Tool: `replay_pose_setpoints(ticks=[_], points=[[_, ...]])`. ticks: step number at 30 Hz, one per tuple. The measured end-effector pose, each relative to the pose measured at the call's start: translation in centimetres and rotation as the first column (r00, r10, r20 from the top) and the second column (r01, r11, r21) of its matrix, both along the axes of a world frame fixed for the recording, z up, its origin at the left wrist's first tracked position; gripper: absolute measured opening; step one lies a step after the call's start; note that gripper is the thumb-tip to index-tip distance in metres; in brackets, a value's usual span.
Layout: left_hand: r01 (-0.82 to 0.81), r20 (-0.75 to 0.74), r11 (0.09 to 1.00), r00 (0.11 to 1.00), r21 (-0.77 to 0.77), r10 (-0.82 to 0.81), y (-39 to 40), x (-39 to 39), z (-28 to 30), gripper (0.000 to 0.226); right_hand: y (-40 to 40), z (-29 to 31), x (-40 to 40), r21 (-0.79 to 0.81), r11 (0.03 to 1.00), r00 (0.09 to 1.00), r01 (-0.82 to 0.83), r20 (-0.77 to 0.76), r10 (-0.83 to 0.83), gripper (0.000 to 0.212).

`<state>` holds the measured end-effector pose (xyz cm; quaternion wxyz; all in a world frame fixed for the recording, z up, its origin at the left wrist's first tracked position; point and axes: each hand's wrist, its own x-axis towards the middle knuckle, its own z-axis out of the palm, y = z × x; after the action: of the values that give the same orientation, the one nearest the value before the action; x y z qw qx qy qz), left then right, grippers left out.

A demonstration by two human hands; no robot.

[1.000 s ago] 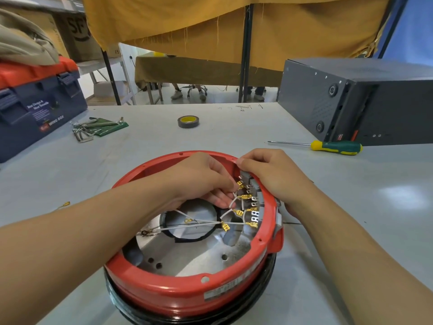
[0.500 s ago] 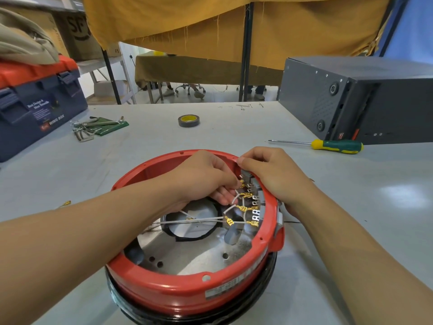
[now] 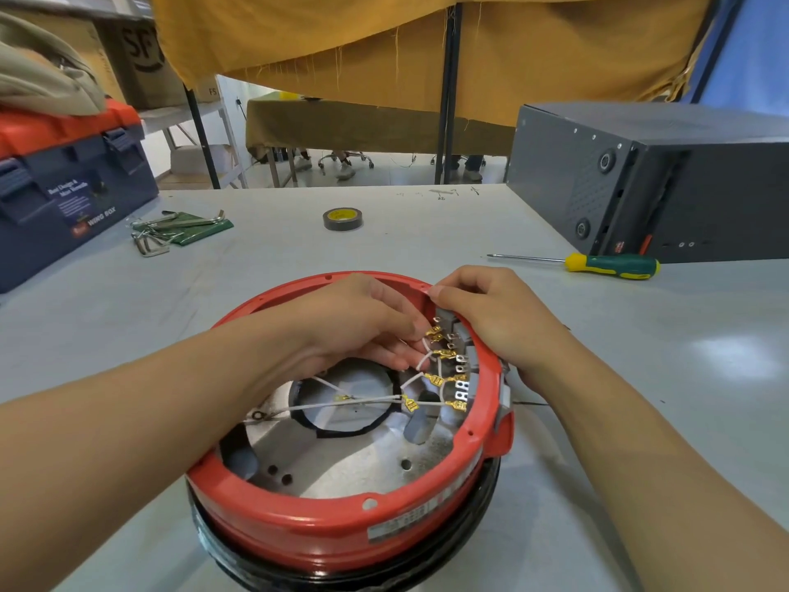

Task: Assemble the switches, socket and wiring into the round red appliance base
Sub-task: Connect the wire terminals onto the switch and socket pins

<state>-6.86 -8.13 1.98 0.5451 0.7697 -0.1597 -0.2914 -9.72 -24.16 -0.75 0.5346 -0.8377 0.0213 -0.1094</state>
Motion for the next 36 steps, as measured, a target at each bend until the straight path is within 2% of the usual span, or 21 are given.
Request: replay_pose_setpoints(ticks=[8,19,36], points=[[0.03,0.019,0.999,0.999,0.014,-0.031,0.2,0.0,-0.1,0.017,-0.1,0.0,-0.1,-0.006,1.0,1.0,-0.007,0.007,0.007,0.015],[-0.009,-0.029,0.999,1.0,0.035,0.01,-0.3,0.3,-0.4,0.008,0.0,0.1,-0.2,-0.001,1.0,1.0,0.0,-0.002,0.0,0.015],[-0.031,0.055,0.998,0.998,0.054,0.028,-0.9,0.0,-0.5,0.021,0.3,0.2,-0.3,-0.043,0.999,1.0,0.012,0.012,-0.011,0.015]])
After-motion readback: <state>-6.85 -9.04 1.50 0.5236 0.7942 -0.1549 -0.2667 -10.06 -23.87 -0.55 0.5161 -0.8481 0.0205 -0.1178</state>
